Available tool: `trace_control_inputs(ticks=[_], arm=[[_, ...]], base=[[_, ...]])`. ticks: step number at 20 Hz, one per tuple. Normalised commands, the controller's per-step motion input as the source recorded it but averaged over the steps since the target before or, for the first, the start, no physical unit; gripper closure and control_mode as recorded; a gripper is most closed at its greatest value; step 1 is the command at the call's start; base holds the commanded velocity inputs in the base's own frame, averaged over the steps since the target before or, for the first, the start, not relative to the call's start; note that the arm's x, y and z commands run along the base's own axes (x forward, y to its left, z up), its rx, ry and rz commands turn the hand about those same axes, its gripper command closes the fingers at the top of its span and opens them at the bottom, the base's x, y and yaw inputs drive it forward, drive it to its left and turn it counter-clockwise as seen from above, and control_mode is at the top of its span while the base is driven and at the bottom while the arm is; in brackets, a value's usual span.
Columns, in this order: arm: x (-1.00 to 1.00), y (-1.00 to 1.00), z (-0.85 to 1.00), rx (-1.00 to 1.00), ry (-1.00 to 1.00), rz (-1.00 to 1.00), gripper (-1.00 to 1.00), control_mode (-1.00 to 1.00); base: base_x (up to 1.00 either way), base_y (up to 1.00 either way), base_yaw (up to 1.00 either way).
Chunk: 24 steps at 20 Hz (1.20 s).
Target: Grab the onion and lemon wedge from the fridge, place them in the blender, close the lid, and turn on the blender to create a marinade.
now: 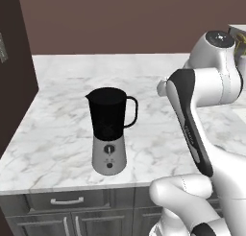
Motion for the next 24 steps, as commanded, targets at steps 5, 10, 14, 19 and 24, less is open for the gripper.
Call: trace_control_inputs(ticks=[5,10,14,19,24], arm=[[0.05,0.0,0.0,0.0,0.0,0.0,1.0,-1.0],[0.0,0.0,0.0,0.0,0.0,0.0,1.0,-1.0],[0.0,0.0,0.23,0.0,-0.03,0.0,1.0,-1.0],[0.0,0.02,0.54,0.0,-0.11,0.03,1.0,-1.0],[0.0,0.25,0.43,-0.02,-0.09,0.1,1.0,-1.0]], base=[[0.0,0.0,0.0],[0.0,0.0,0.0],[0.0,0.0,0.0],[0.0,0.0,0.0],[0.0,0.0,0.0]])
